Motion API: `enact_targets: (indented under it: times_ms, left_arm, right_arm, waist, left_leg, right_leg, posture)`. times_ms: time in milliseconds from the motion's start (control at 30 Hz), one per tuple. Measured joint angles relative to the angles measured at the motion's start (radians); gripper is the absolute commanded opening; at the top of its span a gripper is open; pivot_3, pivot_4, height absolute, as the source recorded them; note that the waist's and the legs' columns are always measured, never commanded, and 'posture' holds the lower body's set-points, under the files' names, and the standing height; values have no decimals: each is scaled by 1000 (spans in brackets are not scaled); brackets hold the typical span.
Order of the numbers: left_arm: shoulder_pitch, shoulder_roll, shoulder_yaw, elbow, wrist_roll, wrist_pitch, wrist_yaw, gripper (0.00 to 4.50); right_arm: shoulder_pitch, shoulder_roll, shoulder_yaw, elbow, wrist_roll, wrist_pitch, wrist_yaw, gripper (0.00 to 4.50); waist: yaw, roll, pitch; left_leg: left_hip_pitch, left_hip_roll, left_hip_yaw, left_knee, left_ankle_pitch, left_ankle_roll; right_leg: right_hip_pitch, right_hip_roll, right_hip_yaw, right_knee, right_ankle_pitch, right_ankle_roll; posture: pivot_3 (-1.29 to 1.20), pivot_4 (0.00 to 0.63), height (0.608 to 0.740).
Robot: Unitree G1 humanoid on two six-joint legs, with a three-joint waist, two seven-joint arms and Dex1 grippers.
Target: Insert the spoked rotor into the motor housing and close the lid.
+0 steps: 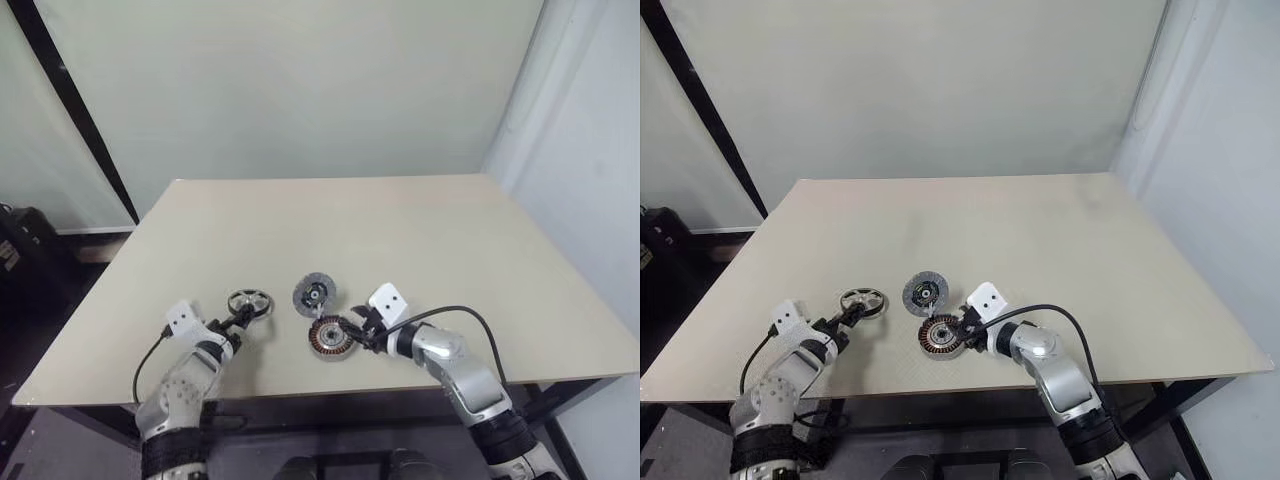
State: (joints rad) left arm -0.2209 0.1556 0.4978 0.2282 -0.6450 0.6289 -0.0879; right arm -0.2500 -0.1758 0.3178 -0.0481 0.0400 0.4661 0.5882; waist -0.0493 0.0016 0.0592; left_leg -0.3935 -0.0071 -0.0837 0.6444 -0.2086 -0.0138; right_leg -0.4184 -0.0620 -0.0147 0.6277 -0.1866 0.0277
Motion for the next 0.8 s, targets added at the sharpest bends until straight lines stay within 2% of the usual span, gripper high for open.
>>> enact_targets:
  times_ms: [100, 233, 333, 467, 500, 567, 800]
  left_arm:
    - [-53, -6, 24, 64, -3, -5, 19, 4500]
    - [-96, -17, 37, 114, -3, -19, 26, 3601]
    - [-106, -24, 38, 130, -4, -24, 23, 2491]
    - [-106, -35, 45, 133, -28, -25, 13, 1055]
    - [-110, -34, 47, 123, -41, -24, 8, 752]
    - [-112, -35, 45, 101, -57, -17, 0, 298]
    - [-30, -34, 54, -4, -116, 42, 3, 295]
  right_arm:
    - [14, -8, -3, -6, 0, 4, -5, 2269]
    - [29, -14, -2, -16, -1, 12, -12, 2288]
    - [32, -32, -1, -42, -1, 41, -16, 2915]
    - [47, -45, -2, -61, 0, 60, -19, 4288]
    - [50, -46, -1, -62, 0, 61, -19, 4500]
    - [51, -45, -1, -64, 1, 61, -19, 4500]
    - [62, -52, -22, -69, 12, 66, -20, 4500]
  waist:
    - [0, -1, 0]
    - [0, -3, 0]
    - [0, -4, 0]
    - [0, -5, 0]
    - [0, -5, 0]
    - [0, -5, -1]
    - [0, -5, -1]
  left_leg:
    - [0, -1, 0, 0, 0, 0]
    - [-1, -2, -1, -1, 0, 1]
    - [-1, -2, -1, -1, 0, 0]
    - [0, -1, -1, -1, 0, 0]
    - [0, -1, -2, -1, 0, 0]
    - [1, -1, -1, -1, 0, 0]
    - [0, 0, -1, -1, -1, -1]
  right_leg:
    - [0, 0, 0, 0, 0, 0]
    - [1, 0, 1, -2, 3, -2]
    - [1, 0, 1, -2, 3, -2]
    - [1, 0, 0, -2, 3, -2]
    - [2, 0, 0, -2, 3, -2]
    - [2, 0, 0, -2, 3, -2]
    - [1, 0, 0, -3, 3, -2]
  posture:
    - [0, 0, 740]
    - [0, 0, 740]
    - [0, 0, 740]
    - [0, 0, 740]
    - [0, 0, 740]
    - [0, 0, 740]
    - [0, 0, 740]
